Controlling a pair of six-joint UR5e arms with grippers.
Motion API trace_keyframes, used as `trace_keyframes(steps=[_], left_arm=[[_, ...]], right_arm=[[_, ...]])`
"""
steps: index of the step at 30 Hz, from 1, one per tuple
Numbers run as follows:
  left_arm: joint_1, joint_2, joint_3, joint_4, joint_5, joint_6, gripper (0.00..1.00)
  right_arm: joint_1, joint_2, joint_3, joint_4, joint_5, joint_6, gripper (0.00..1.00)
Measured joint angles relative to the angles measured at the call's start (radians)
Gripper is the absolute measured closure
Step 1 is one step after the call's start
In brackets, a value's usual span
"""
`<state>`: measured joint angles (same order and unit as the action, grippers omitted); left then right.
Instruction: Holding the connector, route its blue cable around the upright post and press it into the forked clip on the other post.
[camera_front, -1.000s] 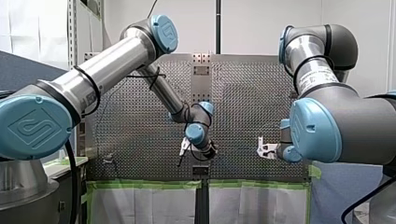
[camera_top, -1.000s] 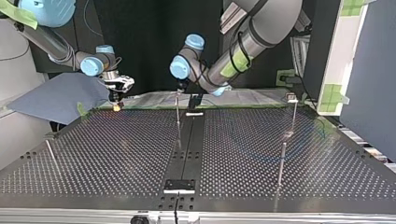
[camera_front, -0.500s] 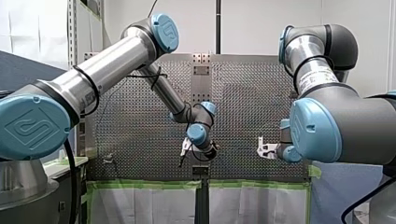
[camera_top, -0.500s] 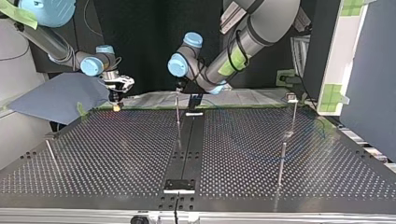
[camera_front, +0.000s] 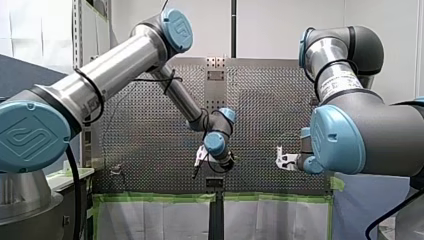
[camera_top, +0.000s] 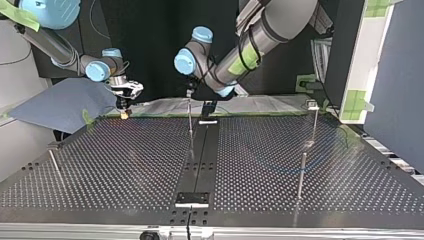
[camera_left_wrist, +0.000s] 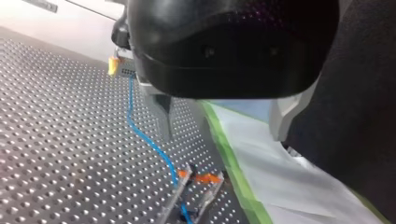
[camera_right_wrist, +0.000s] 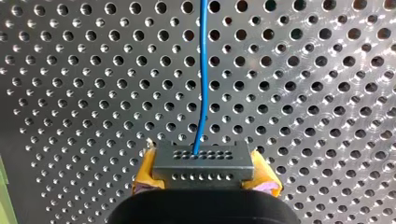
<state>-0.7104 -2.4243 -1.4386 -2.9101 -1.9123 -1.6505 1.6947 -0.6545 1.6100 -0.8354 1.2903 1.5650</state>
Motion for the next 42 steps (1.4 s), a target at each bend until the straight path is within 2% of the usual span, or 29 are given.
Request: trace_keyframes(steps=[16,26,35,42], left_arm=[[-0.009,0.151,-0.153,0.149,-0.056,-0.043,0.0],[0.008,0.245,-0.246,0.242,-0.117,-0.124,0.0],[0.017,0.325,-0.327,0.322,-0.116,-0.175,0.0],[0.019,0.38,-0.382,0.378,-0.11,-0.184,0.0]], right_arm=[[-0.002,0.0,0.0,0.002,0.004,-0.002,1.0],[0.002,0.0,0.0,-0.001,0.001,0.001,1.0],[0.004,0.0,0.0,-0.001,0.001,0.002,1.0],[0.004,0.0,0.0,0.0,0.001,0.002,1.0]])
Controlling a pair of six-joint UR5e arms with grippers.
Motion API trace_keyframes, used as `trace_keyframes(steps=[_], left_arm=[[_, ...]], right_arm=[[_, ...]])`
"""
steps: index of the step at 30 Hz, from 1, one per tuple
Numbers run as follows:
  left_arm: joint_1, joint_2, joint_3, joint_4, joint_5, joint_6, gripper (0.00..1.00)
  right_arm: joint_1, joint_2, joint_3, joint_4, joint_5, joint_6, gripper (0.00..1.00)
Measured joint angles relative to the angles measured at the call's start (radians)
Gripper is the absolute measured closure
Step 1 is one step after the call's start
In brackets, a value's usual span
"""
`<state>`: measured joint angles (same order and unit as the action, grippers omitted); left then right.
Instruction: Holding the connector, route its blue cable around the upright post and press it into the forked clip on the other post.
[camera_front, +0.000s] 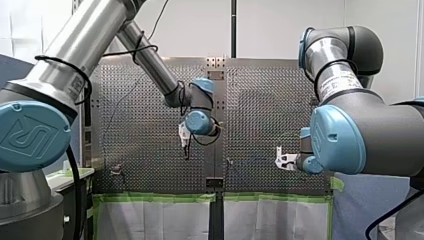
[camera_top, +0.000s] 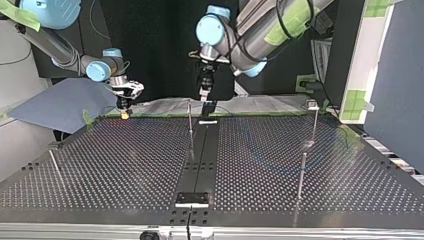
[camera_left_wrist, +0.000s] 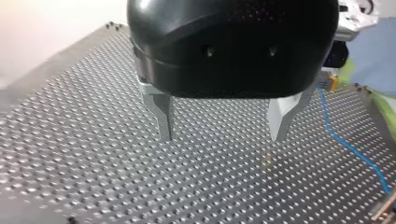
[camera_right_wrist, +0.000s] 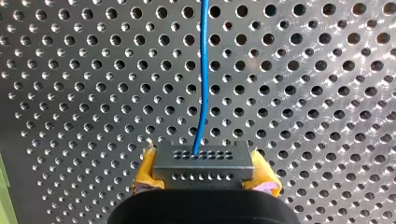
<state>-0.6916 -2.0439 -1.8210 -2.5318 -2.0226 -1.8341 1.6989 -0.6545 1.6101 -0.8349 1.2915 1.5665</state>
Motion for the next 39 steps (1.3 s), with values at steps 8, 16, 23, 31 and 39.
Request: trace_keyframes(steps=[8,16,23,31,39], left_arm=[[0.004,0.07,-0.07,0.07,0.007,-0.026,0.0],[0.008,0.145,-0.145,0.144,0.026,-0.068,0.0],[0.009,0.212,-0.212,0.212,0.025,-0.067,0.0],[0.009,0.284,-0.288,0.287,0.027,-0.064,0.0],[0.012,0.296,-0.36,0.359,0.028,-0.055,0.0]], right_arm=[[0.001,0.0,0.0,-0.001,0.0,0.0,1.0],[0.002,0.0,0.0,-0.001,0.0,0.0,1.0],[0.002,0.0,0.0,-0.001,0.0,-0.001,1.0],[-0.002,0.0,0.0,0.001,0.002,-0.003,1.0],[-0.003,0.0,0.0,0.002,0.005,-0.003,1.0]])
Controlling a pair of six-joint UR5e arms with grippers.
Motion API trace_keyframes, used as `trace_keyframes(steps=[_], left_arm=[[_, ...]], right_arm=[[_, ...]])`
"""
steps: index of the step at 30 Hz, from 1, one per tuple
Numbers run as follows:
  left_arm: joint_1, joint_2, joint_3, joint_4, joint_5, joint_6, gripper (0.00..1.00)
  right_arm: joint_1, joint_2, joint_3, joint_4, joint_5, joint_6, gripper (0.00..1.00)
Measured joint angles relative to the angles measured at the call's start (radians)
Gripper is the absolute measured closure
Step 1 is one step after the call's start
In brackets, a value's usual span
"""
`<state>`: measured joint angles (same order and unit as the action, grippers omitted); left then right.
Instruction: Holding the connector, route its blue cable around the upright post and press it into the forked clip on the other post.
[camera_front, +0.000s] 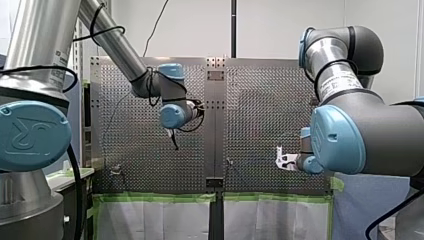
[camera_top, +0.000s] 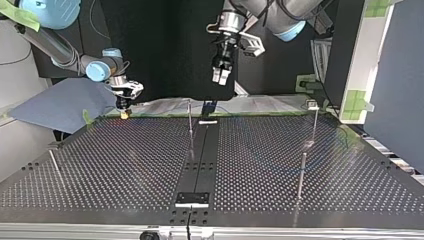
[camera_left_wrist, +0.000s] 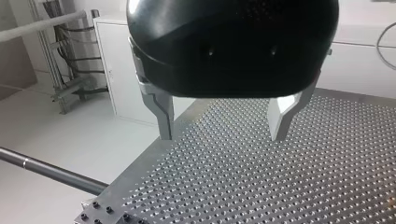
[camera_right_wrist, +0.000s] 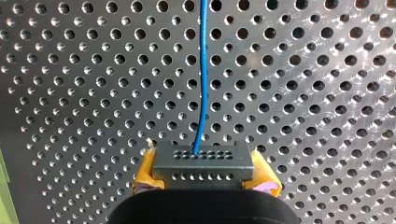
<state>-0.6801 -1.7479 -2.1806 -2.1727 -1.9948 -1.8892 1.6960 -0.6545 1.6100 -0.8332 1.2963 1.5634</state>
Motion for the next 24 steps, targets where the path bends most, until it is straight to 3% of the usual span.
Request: trace_keyframes(steps=[14,24], left_arm=[[0.026,-0.001,-0.134,0.135,0.019,0.011,0.0],[0.053,-0.002,-0.236,0.189,0.025,0.037,0.0]], right_arm=[[0.001,-0.001,0.0,0.005,0.0,-0.004,1.0],[-0.005,-0.01,0.0,0.017,0.006,-0.032,1.0]])
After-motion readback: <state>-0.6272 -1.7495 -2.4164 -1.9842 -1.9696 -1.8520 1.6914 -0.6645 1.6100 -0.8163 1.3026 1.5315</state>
